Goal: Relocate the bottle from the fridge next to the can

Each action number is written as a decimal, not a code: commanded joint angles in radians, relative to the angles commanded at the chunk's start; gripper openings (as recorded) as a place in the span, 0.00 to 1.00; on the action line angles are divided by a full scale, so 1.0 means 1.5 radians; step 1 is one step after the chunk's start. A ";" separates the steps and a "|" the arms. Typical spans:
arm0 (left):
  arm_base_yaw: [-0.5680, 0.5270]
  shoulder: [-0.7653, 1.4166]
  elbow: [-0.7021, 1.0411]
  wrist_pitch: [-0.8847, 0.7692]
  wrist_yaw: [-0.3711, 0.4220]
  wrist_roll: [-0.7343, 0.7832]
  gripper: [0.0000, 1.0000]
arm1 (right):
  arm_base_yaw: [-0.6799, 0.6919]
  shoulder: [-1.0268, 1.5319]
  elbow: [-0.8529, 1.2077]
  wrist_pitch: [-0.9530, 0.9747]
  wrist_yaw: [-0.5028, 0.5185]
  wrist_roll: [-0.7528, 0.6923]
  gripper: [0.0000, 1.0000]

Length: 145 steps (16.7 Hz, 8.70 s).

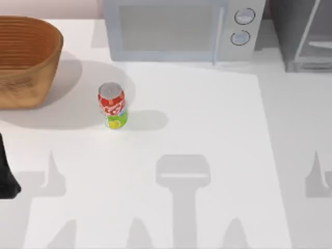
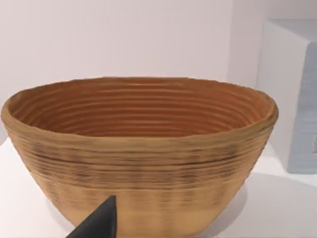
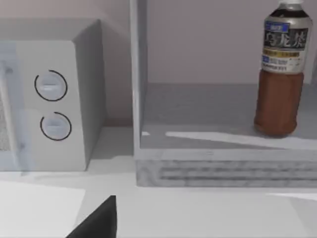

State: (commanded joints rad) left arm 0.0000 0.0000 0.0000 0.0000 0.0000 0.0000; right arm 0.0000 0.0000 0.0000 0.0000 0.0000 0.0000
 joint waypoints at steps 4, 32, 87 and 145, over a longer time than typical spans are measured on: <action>0.000 0.000 0.000 0.000 0.000 0.000 1.00 | -0.005 0.020 0.017 0.017 -0.003 0.000 1.00; 0.000 0.000 0.000 0.000 0.000 0.000 1.00 | -0.207 1.419 0.707 0.710 -0.185 0.003 1.00; 0.000 0.000 0.000 0.000 0.000 0.000 1.00 | -0.192 1.433 0.909 0.531 -0.166 0.004 0.00; 0.000 0.000 0.000 0.000 0.000 0.000 1.00 | 0.531 1.453 0.687 0.751 0.553 0.012 0.53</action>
State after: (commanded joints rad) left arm 0.0000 0.0000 0.0000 0.0000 0.0000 0.0000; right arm 0.7962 2.1792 1.0312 1.1269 0.8298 0.0175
